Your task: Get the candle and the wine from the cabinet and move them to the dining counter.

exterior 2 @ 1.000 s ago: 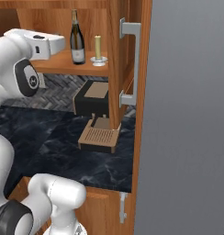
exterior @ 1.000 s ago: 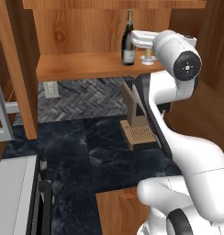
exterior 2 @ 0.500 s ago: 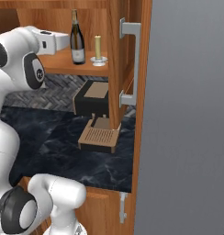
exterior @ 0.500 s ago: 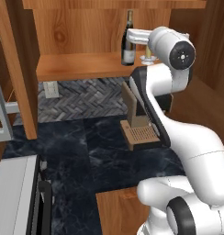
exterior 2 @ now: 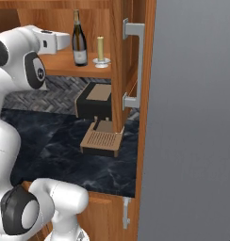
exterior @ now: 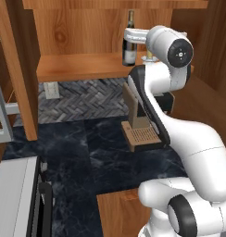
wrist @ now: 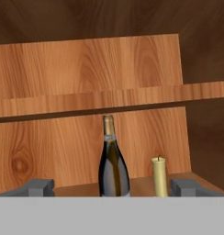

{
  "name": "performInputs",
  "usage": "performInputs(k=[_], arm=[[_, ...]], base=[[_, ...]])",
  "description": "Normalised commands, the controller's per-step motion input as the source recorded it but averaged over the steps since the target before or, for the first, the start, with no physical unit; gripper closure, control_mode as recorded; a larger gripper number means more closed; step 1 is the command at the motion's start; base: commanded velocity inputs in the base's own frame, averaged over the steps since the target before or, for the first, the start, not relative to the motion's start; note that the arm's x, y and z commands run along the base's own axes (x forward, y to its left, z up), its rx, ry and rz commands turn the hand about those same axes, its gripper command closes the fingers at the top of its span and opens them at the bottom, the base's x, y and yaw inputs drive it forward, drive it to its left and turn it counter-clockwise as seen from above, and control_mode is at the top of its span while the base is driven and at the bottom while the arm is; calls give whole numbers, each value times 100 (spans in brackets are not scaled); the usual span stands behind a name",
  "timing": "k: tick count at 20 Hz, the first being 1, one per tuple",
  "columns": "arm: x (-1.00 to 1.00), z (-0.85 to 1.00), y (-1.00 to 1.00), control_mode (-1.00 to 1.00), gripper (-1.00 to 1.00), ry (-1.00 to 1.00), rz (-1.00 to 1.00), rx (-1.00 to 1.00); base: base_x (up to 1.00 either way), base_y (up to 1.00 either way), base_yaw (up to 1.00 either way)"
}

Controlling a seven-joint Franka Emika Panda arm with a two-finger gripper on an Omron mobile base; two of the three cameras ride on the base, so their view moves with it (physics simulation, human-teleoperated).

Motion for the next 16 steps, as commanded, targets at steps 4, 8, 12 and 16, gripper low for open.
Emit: performInputs(k=[4,8,12,16], arm=[[4,0,7,-100,-100,0,0,0],[2,0,2,-100,-100,0,0,0],[0,0,0,-100,-100,0,0,0],[1,0,0,-100,-100,0,0,0]], base=[[0,0,0],[0,0,0],[0,0,0],[0,0,0]])
